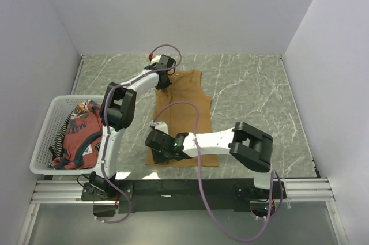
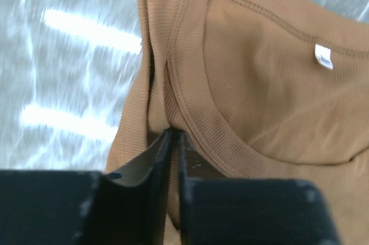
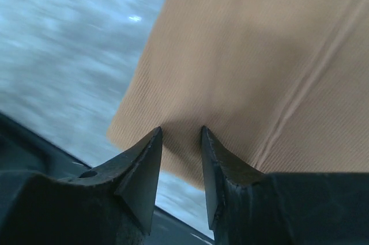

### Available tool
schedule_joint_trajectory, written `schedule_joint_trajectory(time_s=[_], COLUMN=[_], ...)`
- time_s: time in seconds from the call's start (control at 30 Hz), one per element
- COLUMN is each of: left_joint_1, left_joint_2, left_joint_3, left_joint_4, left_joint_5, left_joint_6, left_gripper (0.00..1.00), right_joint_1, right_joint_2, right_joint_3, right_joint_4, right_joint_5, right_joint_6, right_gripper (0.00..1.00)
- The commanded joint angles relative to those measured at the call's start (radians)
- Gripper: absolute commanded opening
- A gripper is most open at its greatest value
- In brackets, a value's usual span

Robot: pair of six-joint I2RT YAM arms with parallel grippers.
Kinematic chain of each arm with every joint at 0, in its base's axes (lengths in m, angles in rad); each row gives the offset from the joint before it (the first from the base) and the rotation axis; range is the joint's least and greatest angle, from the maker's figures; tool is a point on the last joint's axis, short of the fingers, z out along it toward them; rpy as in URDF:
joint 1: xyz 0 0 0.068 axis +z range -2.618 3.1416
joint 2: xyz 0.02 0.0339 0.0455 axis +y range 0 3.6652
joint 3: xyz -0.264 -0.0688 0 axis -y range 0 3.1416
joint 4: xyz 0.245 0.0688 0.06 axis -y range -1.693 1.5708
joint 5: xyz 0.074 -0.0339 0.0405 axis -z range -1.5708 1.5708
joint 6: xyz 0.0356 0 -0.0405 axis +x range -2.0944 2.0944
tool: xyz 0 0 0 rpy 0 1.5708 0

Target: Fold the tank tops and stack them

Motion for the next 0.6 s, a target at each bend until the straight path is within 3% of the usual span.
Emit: schedule_joint_trajectory(time_s=[0.0,0.13,0.27,0.43,0.57], left_joint_1=[0.029,0.057,0.078,0.085,0.083], left_joint_2=[0.054,0.05,-0.01,-0.153,-0.28], left_joint_3=[0.084,0.134,0.121,0.088,0.003], left_joint_4=[0.041,0.122,0.225,0.357,0.432], left_joint_5=[0.008,0.108,0.188,0.246,0.28], left_joint_6=[0.134,0.181,0.208,0.211,0.148], left_gripper=[0.17,0.33,0.56,0.7,0.75], right_joint_1=[-0.008,-0.069,-0.109,-0.2,-0.373], right_joint_2=[0.062,0.047,-0.065,-0.303,-0.407], right_joint_3=[0.089,0.08,0.016,-0.064,-0.111], right_joint_4=[0.071,0.165,0.206,0.159,0.044], right_joint_5=[-0.105,-0.142,-0.119,-0.07,-0.061], right_joint_6=[0.0,0.008,-0.023,-0.051,-0.075], right_gripper=[0.41,0.46,0.51,0.55,0.56])
